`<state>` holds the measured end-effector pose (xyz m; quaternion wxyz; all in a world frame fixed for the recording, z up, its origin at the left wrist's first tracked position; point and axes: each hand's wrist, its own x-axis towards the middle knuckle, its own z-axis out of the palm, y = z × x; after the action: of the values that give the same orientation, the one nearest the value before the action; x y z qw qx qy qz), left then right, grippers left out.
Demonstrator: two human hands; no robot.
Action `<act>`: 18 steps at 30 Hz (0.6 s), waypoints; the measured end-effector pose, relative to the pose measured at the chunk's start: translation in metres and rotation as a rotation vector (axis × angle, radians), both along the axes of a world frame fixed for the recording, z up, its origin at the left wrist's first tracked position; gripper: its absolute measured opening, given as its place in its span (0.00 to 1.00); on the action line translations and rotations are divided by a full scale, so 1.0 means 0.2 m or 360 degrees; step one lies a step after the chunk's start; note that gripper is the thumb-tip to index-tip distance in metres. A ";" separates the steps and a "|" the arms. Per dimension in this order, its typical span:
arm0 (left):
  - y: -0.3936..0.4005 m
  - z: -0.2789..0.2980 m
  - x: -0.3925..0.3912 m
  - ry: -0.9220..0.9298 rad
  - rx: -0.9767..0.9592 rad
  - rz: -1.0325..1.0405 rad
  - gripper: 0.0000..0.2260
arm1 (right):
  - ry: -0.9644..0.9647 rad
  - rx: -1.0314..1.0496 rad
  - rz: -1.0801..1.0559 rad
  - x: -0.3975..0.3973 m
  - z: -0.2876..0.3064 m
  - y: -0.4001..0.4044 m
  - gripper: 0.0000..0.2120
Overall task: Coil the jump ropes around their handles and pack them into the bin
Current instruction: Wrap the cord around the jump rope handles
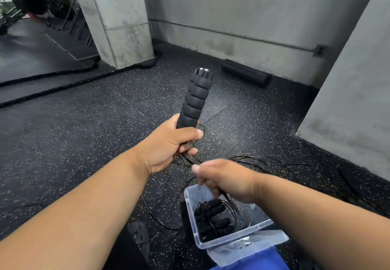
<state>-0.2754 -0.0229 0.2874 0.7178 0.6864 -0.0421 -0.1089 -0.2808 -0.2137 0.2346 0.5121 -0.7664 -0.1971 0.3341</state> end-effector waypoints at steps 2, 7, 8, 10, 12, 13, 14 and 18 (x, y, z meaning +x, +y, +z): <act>0.08 0.03 0.01 -0.0120 0.0499 0.0052 0.19 | -0.0301 -0.0223 -0.0127 0.06 0.05 -0.06 0.20; 0.15 -0.03 0.01 -0.0191 0.1447 -0.0044 0.18 | -0.0601 -0.0297 -0.0316 0.14 0.14 -0.13 0.17; 0.15 -0.06 0.01 -0.0171 0.1524 -0.0100 0.18 | -0.0632 -0.0309 -0.0271 0.13 0.16 -0.13 0.14; 0.13 -0.09 0.01 -0.0163 0.1607 -0.0140 0.18 | -0.0696 -0.0380 -0.0201 0.11 0.19 -0.13 0.11; 0.11 -0.11 0.02 -0.0168 0.1691 -0.0068 0.18 | -0.0701 -0.0458 -0.0226 0.09 0.22 -0.14 0.13; 0.10 -0.13 0.02 -0.0172 0.1764 -0.0035 0.18 | -0.0725 -0.0493 -0.0225 0.08 0.23 -0.14 0.13; 0.09 -0.15 0.02 -0.0171 0.1853 -0.0022 0.18 | -0.0803 -0.0543 -0.0195 0.07 0.23 -0.14 0.13; 0.00 -0.24 -0.01 -0.0217 0.2078 -0.0086 0.15 | -0.1275 -0.0905 0.0132 0.01 0.26 -0.10 0.08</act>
<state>-0.2764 -0.0228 0.2397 0.1464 0.9850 -0.0300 -0.0864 -0.2797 -0.2336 0.2863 0.1528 -0.9355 -0.3100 0.0738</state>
